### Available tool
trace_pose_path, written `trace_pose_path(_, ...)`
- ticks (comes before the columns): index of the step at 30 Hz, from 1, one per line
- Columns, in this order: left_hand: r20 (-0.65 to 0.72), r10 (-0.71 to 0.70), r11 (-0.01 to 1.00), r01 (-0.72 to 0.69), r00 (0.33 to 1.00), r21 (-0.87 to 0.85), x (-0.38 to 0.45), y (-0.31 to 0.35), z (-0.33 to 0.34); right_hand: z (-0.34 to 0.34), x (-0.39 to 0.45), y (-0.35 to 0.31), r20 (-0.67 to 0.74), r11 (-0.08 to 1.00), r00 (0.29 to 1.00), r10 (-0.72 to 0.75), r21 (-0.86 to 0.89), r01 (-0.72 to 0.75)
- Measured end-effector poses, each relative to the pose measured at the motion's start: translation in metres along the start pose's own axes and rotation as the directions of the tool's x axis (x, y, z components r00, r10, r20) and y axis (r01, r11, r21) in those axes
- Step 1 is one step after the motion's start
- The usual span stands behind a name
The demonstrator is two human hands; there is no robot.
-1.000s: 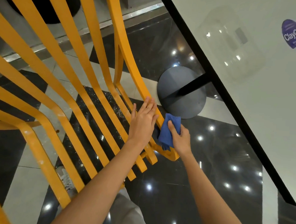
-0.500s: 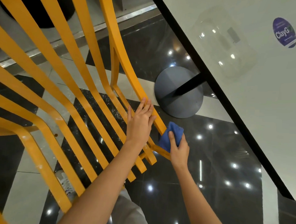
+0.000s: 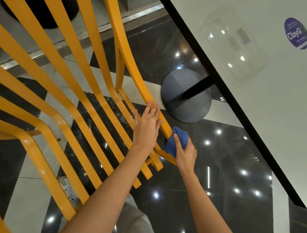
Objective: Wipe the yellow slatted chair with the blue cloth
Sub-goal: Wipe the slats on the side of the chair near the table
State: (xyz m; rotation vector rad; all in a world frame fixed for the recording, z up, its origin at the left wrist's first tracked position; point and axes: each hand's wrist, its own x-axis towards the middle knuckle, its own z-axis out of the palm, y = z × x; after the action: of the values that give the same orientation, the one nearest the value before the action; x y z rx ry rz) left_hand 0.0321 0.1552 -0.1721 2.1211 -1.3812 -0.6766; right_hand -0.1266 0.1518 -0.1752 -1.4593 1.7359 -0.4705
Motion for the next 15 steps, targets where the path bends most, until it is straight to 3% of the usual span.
trace_pose_path(2, -0.008, 0.001, 1.000, -0.001, 1.000, 0.002, 0.000, 0.000, 0.000, 0.000, 0.017, -0.010, 0.061, 0.998, 0.997, 0.057, -0.005, -0.056)
trace_pose_path(5, -0.008, 0.002, 1.000, -0.002, 1.000, -0.018, -0.001, -0.002, -0.001, -0.005, 0.016, -0.008, 0.100, 0.969, 0.984, 0.147, 0.186, -0.164)
trace_pose_path(10, 0.005, -0.012, 0.999, 0.012, 1.000, -0.035, -0.001, 0.000, -0.002, -0.006, 0.000, 0.005, 0.103, 0.996, 0.993, -0.053, 0.076, 0.045)
trace_pose_path(15, 0.001, 0.003, 1.000, -0.003, 1.000, -0.021, 0.000, -0.002, -0.004, -0.003, 0.023, -0.002, 0.091, 0.956, 0.983, 0.157, 0.237, -0.175)
